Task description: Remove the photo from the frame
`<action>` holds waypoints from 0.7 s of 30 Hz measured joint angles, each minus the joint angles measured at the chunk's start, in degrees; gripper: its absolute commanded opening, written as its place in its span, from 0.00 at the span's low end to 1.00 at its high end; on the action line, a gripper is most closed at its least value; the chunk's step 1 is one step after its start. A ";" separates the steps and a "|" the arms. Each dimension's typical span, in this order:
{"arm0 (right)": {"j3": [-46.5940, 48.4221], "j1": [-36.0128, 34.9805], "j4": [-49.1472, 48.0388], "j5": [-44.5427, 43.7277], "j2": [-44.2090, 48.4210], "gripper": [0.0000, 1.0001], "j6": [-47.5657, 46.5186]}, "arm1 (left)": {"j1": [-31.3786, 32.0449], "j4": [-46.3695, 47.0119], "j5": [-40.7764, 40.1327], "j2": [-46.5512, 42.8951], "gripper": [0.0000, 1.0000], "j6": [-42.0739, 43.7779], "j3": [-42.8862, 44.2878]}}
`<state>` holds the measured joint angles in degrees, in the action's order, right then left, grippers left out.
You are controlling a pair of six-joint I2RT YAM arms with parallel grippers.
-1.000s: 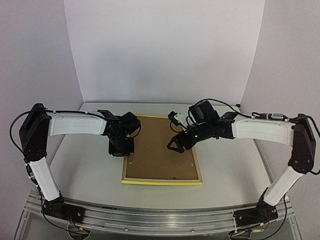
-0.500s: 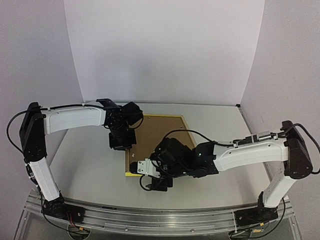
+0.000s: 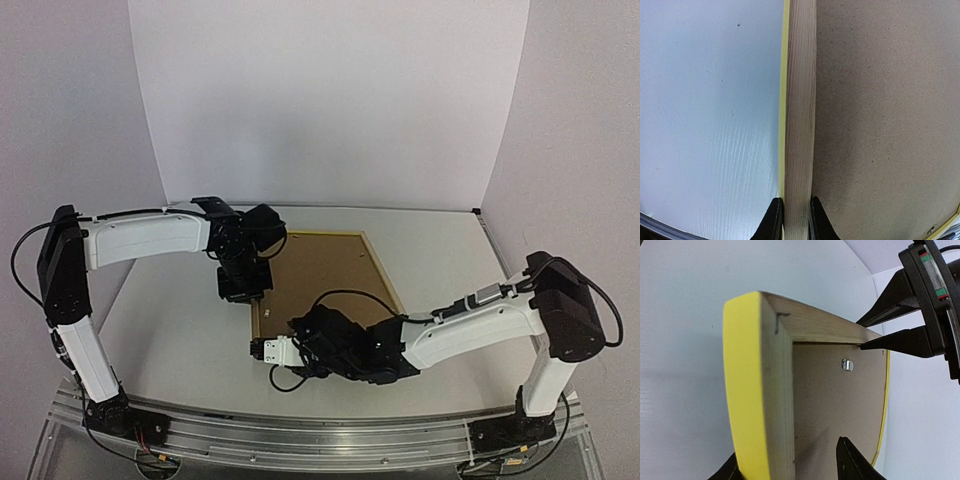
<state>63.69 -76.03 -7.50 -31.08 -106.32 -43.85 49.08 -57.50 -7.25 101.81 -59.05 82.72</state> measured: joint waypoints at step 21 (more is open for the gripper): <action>0.43 1.01 -14.01 -11.28 0.89 0.00 -0.23 | 0.22 13.30 -5.48 -22.61 1.00 6.13 9.09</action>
<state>64.13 -75.03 -21.51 -42.36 -105.44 -44.08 49.30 -44.20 -12.73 79.20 -52.92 91.81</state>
